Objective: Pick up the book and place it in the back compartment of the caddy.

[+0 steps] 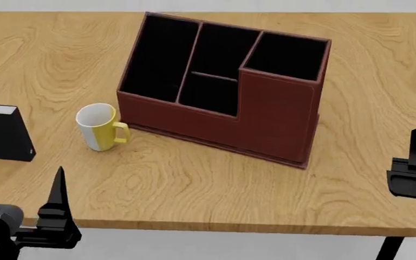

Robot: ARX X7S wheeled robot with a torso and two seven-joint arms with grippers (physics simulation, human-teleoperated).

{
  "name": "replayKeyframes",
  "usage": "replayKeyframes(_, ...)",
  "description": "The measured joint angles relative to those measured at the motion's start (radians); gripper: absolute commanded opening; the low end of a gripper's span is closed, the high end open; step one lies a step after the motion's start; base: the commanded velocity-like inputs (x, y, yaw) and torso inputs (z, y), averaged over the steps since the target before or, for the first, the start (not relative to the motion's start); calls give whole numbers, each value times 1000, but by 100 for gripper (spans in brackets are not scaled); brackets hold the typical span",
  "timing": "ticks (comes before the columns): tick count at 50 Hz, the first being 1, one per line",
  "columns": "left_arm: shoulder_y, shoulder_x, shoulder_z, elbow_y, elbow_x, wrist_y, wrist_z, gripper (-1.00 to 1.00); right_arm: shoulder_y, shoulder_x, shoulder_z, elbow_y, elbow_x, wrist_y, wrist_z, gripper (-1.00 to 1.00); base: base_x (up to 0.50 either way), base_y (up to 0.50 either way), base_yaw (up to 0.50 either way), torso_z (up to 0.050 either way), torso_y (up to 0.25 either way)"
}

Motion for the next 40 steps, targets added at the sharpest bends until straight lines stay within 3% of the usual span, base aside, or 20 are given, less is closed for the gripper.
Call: replayKeyframes(40,-3,-10,2,11,-16,11,-11,100,30,0,-33,-3,-1,-5,-1,100,410,0,0,0,1)
